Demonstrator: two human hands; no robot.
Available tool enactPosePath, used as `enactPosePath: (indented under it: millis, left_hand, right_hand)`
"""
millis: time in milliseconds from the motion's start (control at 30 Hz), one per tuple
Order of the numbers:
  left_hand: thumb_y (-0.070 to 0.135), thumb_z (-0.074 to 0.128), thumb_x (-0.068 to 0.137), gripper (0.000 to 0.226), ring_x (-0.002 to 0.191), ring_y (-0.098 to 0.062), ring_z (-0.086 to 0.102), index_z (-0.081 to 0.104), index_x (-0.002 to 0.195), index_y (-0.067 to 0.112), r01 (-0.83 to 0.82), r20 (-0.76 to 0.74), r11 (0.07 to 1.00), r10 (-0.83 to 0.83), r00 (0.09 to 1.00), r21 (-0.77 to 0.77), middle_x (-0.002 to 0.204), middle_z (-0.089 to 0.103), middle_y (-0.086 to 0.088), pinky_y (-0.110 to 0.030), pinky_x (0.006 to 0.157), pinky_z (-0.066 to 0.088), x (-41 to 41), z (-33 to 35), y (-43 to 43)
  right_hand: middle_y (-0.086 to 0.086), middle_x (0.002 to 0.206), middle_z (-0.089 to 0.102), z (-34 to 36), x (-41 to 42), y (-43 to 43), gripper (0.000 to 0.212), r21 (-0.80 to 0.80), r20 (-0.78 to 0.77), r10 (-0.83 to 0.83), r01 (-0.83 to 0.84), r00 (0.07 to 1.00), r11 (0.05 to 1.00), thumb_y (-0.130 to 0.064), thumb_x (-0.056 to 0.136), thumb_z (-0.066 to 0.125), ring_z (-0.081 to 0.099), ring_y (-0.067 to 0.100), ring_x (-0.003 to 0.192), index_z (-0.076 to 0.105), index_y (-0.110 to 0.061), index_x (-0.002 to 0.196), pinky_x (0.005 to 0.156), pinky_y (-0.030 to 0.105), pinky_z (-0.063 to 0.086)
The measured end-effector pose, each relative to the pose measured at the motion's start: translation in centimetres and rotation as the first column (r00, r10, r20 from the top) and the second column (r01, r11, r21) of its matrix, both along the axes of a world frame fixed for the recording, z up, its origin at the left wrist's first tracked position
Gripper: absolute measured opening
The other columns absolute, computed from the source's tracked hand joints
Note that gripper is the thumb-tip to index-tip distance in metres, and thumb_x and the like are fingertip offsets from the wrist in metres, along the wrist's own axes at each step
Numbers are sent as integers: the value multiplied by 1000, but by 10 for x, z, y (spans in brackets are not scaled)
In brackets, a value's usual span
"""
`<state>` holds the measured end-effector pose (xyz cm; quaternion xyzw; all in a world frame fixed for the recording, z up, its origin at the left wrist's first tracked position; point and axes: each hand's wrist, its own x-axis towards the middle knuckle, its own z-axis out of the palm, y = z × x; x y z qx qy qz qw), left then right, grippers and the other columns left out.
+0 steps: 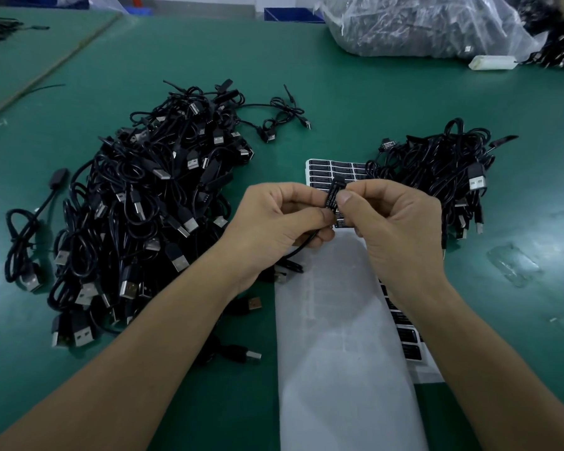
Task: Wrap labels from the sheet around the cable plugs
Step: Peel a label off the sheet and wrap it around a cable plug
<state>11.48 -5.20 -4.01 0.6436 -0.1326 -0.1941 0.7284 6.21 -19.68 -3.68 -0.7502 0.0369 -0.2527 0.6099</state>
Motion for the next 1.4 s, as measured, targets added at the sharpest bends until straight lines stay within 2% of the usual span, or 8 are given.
enactPosePath:
  millis: [100,367,633,733,933,1067,1167,1400]
  left_hand:
    - [-5,72,85,14,59,-16,65,70,99,-5,-2,-6,1000,2,1000,-4,73,73,-14,-20,59,57,0,0,0]
    - [-4,72,85,11,60,-16,65,71,96,-1,4,-7,1000,-4,1000,-2,75,72,-16,-21,59,56,-1,2,1]
    - [-3,71,86,8,60,-14,66,73,91,4,17,8,1000,-17,1000,-15,73,73,-12,-19,59,55,-1,3,2]
    - [-2,72,86,10,61,-13,67,75,88,8,29,18,999,-29,999,-16,73,73,-10,-20,59,55,-1,3,2]
    - [0,72,86,11,62,-13,67,75,86,11,44,34,999,-44,998,-10,74,73,-10,-21,59,55,0,2,3]
    - [-2,71,87,10,62,-13,67,75,89,7,41,30,999,-41,999,-7,76,73,-12,-20,60,55,0,1,3]
    - [-2,71,87,9,62,-13,67,74,89,7,33,29,999,-33,999,-2,78,74,-12,-20,60,55,1,1,3]
    - [1,72,87,9,63,-12,68,75,90,8,34,29,999,-34,999,1,75,74,-8,-19,59,54,1,0,4]
  right_hand:
    - [-17,59,65,0,1,0,20,2,0,0,0,1000,1000,-6,89,71,53,-3,52,71,-22,77,55,12,44]
    - [-15,62,68,1,0,2,23,10,20,2,-2,1000,1000,-5,88,72,57,-2,57,72,-24,76,58,13,48]
    - [-14,69,72,0,-2,2,24,-81,74,-38,44,997,996,-6,85,76,64,1,61,72,-29,79,61,13,51]
    - [-8,72,72,0,-3,3,22,-95,100,-45,55,994,994,-4,84,77,66,6,64,72,-26,81,64,17,53]
    - [-8,72,72,1,-4,2,17,-82,103,-44,53,994,995,-6,81,81,68,8,67,73,-21,83,67,22,56]
    - [-7,70,71,2,-4,0,25,-44,78,-58,61,995,997,-9,78,84,67,9,65,71,-27,89,67,26,58]
    - [-5,71,72,1,-3,-2,28,-15,74,-57,58,996,998,-11,76,85,67,8,65,70,-28,92,67,24,57]
    - [-16,72,72,-3,0,-3,26,-41,65,-41,44,997,998,-13,79,83,66,1,67,71,-30,93,68,16,54]
